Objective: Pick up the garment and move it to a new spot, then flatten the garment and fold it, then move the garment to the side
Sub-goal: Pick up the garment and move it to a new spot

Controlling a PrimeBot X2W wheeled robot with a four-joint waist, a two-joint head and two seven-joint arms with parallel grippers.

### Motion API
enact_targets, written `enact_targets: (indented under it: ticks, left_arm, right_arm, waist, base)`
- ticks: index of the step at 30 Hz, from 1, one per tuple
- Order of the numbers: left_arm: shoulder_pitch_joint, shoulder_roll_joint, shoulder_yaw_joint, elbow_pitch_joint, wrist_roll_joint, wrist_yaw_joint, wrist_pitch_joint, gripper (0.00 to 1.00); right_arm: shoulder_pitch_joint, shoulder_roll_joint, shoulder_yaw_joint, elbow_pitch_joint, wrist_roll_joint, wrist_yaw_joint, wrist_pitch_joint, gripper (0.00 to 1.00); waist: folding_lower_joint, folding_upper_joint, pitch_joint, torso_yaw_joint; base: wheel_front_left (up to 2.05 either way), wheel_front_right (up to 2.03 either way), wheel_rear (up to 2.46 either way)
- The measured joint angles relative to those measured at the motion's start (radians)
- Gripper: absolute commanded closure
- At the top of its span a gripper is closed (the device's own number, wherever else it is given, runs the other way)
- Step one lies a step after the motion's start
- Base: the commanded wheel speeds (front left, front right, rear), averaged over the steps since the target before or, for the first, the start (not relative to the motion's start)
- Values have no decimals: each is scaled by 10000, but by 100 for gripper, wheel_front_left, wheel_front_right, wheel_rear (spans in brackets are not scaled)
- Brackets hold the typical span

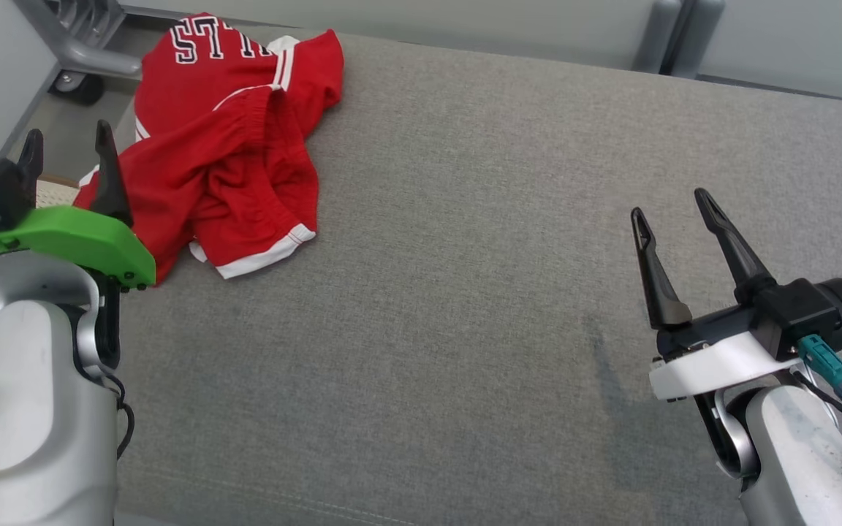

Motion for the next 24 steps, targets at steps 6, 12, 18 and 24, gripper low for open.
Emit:
enact_targets:
  ticks: [6,12,18,24]
  left_arm:
    - [-789,-2,303,963,-247,138,798,0]
    - [-1451,2,433,1710,-334,316,1172,0]
    - [-1704,-86,224,2754,-222,385,1461,0]
    - [-1965,-190,46,3528,-33,470,1630,0]
  right_arm:
    - [-312,-226,-6,-128,-56,105,-25,0]
    - [-500,-330,-33,-155,-159,144,-25,0]
    - [-524,-568,-180,-196,-234,142,-6,0]
    - [-516,-702,-263,-253,-332,136,36,0]
  waist:
    - [0,0,530,-358]
    - [1,0,936,-623]
    - [0,0,1237,-851]
    - [0,0,1313,-911]
  base:
    - [0,0,0]
    - [0,0,0]
    - [0,0,0]
    - [0,0,0]
